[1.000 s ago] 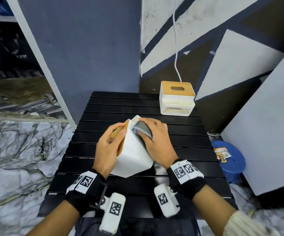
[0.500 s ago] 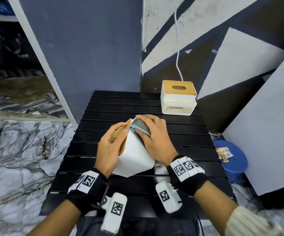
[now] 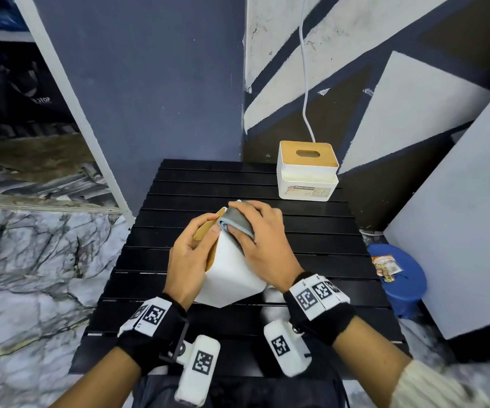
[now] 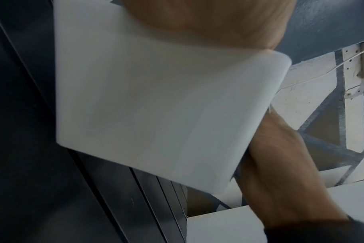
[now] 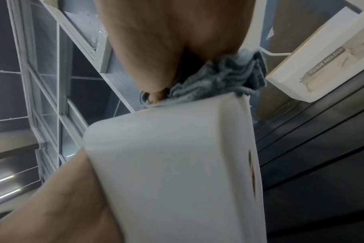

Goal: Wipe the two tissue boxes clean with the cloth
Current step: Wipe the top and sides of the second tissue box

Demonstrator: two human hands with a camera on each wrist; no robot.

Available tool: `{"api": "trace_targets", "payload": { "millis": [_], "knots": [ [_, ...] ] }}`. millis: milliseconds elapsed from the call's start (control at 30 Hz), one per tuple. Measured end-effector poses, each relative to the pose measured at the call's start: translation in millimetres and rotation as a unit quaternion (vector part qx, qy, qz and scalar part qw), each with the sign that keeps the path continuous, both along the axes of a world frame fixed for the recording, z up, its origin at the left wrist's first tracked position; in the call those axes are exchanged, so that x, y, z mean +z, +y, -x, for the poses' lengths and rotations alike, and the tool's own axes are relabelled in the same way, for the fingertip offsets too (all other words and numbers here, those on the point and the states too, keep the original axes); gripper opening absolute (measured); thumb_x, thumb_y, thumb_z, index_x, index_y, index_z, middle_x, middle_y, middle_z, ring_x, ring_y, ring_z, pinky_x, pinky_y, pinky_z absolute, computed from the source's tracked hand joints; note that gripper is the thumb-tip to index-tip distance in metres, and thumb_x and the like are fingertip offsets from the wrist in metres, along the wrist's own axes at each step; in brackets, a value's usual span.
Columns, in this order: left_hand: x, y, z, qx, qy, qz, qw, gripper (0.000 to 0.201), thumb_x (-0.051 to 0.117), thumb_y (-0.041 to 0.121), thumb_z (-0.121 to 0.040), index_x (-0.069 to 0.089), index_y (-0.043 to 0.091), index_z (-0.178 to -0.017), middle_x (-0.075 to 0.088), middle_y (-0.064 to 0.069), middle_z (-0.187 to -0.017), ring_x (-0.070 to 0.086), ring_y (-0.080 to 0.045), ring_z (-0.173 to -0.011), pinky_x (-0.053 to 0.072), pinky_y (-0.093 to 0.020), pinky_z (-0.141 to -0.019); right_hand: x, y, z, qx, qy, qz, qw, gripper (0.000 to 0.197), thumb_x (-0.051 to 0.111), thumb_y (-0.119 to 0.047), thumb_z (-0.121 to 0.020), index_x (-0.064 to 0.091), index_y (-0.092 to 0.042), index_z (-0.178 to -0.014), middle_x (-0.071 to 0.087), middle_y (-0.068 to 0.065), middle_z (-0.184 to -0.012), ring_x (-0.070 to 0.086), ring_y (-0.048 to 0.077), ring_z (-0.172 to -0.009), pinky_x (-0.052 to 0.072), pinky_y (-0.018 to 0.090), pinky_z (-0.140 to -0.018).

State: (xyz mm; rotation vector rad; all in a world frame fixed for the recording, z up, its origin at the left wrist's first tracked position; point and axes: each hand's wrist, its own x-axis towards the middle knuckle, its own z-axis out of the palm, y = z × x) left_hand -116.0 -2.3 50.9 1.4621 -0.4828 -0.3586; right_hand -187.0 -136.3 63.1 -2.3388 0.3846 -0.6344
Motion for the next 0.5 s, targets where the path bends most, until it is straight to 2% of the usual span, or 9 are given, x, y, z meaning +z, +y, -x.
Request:
{"api": "trace_targets", "payload": {
  "millis": [100, 200, 267, 367, 500],
  "knots": [
    [0.6, 0.9, -1.6, 0.001, -0.002, -0.007, 1.0, 0.032, 0.064, 0.055, -0.081, 0.071, 0.041, -0.109, 0.074, 0.008, -0.111, 0.069, -0.015, -0.106, 0.053, -0.044, -0.099, 8.2, -10.2, -16.6, 0.0, 0.018, 0.0, 1.0, 0.038, 0.052, -0.038, -0.095, 0.049, -0.033, -0.133, 0.045, 0.0, -0.132, 0.033, 0.019, -0.118, 0.032, 0.035, -0.104],
    [0.1, 0.6, -1.1, -0.002, -0.003, -0.013, 1.0, 0.036, 0.064, 0.059, -0.079, 0.071, 0.04, -0.109, 0.075, 0.007, -0.107, 0.07, -0.022, -0.1, 0.055, -0.052, -0.095, 7.3, -24.7, -26.3, -0.022, 0.041, -0.012, 0.999, 0.036, 0.049, -0.041, -0.096, 0.049, -0.034, -0.131, 0.048, 0.002, -0.128, 0.037, 0.021, -0.116, 0.033, 0.037, -0.102],
    [-0.4, 0.1, -0.4, -0.003, -0.004, -0.018, 1.0, 0.036, 0.064, 0.057, -0.081, 0.07, 0.039, -0.112, 0.074, 0.007, -0.107, 0.07, -0.022, -0.1, 0.055, -0.052, -0.094, -0.4, -33.9, -26.0, -0.037, 0.05, -0.033, 0.998, 0.034, 0.047, -0.045, -0.095, 0.048, -0.036, -0.128, 0.05, 0.002, -0.125, 0.039, 0.022, -0.115, 0.033, 0.036, -0.099],
    [-1.2, -1.2, 0.2, -0.002, 0.0, -0.021, 1.0, 0.028, 0.064, 0.049, -0.087, 0.07, 0.038, -0.112, 0.074, 0.008, -0.109, 0.07, -0.019, -0.1, 0.056, -0.046, -0.093, -16.6, -43.4, -16.2, -0.05, 0.049, -0.049, 0.996, 0.032, 0.044, -0.049, -0.094, 0.047, -0.041, -0.125, 0.055, 0.0, -0.122, 0.043, 0.022, -0.113, 0.031, 0.032, -0.093],
    [-1.3, 0.5, -1.9, -0.003, 0.013, -0.037, 0.999, 0.025, 0.066, 0.045, -0.09, 0.069, 0.036, -0.112, 0.074, 0.007, -0.105, 0.07, -0.019, -0.098, 0.055, -0.04, -0.088, -24.8, -46.9, -4.3, -0.045, 0.032, -0.073, 0.996, 0.029, 0.048, -0.046, -0.094, 0.05, -0.04, -0.123, 0.058, -0.004, -0.119, 0.046, 0.02, -0.111, 0.027, 0.025, -0.09]
  ]
}}
